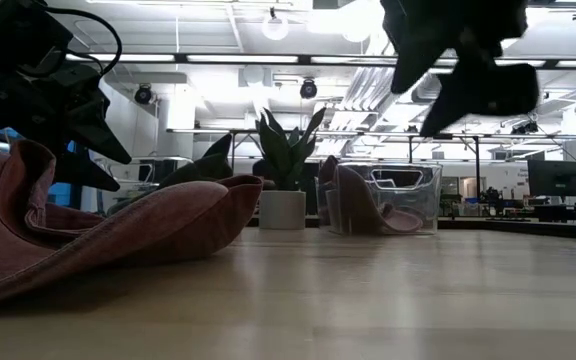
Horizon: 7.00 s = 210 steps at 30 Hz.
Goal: Pick & Place hat
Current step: Put the red cap into the right transparent bin
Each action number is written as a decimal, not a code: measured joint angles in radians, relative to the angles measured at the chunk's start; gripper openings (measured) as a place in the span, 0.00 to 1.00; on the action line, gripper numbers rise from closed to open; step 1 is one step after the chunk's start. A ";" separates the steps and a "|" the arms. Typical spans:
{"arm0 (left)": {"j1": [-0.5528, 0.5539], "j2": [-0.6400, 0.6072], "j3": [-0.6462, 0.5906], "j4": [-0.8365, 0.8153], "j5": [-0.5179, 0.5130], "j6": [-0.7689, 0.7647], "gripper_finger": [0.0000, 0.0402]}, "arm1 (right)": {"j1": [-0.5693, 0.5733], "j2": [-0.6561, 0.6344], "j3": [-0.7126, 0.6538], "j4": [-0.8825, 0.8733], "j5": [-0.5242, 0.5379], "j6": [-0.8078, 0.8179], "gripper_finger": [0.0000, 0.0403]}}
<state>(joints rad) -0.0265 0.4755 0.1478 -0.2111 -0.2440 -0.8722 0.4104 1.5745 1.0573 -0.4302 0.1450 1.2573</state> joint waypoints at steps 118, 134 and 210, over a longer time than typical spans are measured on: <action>0.000 0.000 0.000 0.000 0.000 0.000 0.65 | -0.135 0.711 0.669 -0.006 -0.036 0.392 0.02; 0.000 0.000 0.000 0.000 0.000 0.000 0.65 | -0.108 0.650 0.669 0.011 0.029 0.311 0.02; 0.000 0.000 0.000 0.000 0.000 0.000 0.65 | -0.527 -0.566 -0.059 -0.463 0.498 -0.095 0.02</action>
<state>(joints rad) -0.0265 0.4751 0.1478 -0.2111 -0.2443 -0.8722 -0.1163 1.0089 0.9982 -0.8932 0.6429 1.1626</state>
